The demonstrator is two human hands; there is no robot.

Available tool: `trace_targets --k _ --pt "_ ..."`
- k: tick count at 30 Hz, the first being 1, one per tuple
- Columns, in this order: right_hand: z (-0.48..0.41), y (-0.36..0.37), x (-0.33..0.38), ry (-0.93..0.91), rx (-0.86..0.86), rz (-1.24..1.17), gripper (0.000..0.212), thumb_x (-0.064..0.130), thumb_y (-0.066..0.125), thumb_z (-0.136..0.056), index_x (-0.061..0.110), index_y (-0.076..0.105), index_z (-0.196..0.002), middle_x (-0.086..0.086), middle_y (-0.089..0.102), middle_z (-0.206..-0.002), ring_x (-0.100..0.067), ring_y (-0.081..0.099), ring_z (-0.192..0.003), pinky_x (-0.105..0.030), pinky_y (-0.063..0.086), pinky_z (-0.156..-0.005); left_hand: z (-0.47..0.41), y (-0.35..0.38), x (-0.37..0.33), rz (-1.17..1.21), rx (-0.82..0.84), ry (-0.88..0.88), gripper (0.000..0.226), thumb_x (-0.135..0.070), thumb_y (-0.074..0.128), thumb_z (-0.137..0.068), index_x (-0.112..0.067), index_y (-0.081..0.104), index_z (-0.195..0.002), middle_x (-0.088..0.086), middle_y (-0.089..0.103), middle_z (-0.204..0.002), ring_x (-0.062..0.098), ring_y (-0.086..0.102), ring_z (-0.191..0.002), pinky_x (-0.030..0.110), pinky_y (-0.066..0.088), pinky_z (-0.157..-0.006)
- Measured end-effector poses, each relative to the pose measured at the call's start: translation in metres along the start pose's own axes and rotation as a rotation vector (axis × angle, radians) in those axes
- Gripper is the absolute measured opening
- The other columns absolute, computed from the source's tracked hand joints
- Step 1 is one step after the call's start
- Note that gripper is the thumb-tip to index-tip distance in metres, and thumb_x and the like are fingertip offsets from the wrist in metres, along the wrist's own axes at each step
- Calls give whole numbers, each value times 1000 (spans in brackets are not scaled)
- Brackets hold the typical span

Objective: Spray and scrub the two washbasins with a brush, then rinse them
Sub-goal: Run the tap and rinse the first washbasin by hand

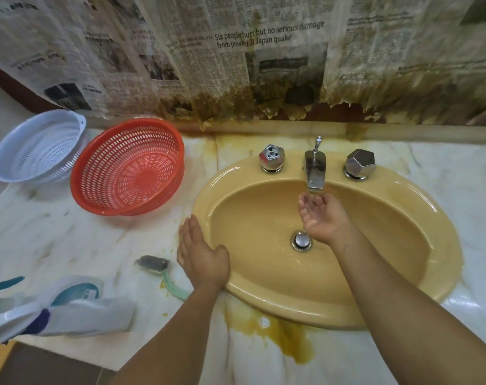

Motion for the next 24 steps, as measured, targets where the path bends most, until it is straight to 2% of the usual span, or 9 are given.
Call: trace_targets --k 2,5,8,11,13,16,19,21,24 --pt "4 3 2 -9 14 6 31 26 52 -104 11 56 -78 -11 71 -69 -21 72 -59 -26 61 -54 -1 0 -1 -9 4 3 99 -10 68 -75 -21 24 -163 3 23 -168 21 15 -156 47 11 -125" --pt "15 5 2 -26 43 55 31 25 52 -104 4 66 -88 -11 70 -75 -19 71 -63 -25 62 -62 -1 0 -2 -14 9 20 98 -10 68 -75 -18 25 -162 5 24 -168 21 15 -156 47 12 -124" --pt "31 1 -8 -44 52 37 26 17 51 -103 0 66 -91 -11 72 -75 -20 73 -62 -27 62 -59 -1 -2 -3 -15 17 37 95 -13 63 -74 -16 26 -162 6 24 -168 22 15 -157 46 12 -124" --pt "55 -5 -25 -55 51 33 28 17 49 -104 -1 68 -96 -13 72 -77 -21 73 -62 -27 62 -66 -1 -5 -5 -18 44 50 96 -9 65 -74 -13 26 -162 9 24 -167 25 16 -156 48 13 -124" --pt "71 -8 -39 -79 36 46 29 18 49 -105 -3 69 -98 -16 72 -82 -23 74 -65 -29 63 -61 -1 -8 -6 -21 80 59 98 -10 65 -74 -12 23 -162 10 21 -167 27 14 -156 49 13 -124" --pt "92 -13 -64 -111 12 50 25 13 52 -102 -6 69 -97 -18 72 -87 -26 75 -70 -30 61 -57 -3 -10 -2 -35 209 80 101 -17 65 -80 -11 9 -164 12 8 -171 29 0 -158 46 5 -125" --pt "110 -17 -86 -138 12 31 23 11 53 -101 -8 67 -98 -19 74 -81 -28 76 -69 -31 62 -57 -15 -16 8 -66 432 136 104 -36 67 -93 -11 -6 -164 13 -11 -171 28 -13 -158 42 -3 -126" --pt "120 -20 -96 -152 3 15 25 11 51 -101 -8 66 -98 -18 74 -79 -28 76 -68 -32 63 -58 -21 -29 17 -80 547 234 97 -44 63 -97 -10 2 -164 15 -11 -171 29 -10 -158 43 3 -127" --pt "131 -28 -107 -167 -25 4 25 11 51 -101 -8 66 -101 -20 73 -93 -29 76 -71 -33 63 -58 -15 -49 20 -144 609 509 81 -53 64 -95 -16 31 -159 10 -2 -173 26 -4 -159 45 6 -128"
Point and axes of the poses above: each hand's wrist, its own z-axis away from the middle knuckle, its own y-axis out of the palm, x = y × z, the point moved 4 cm from there along -z, towards the middle knuckle
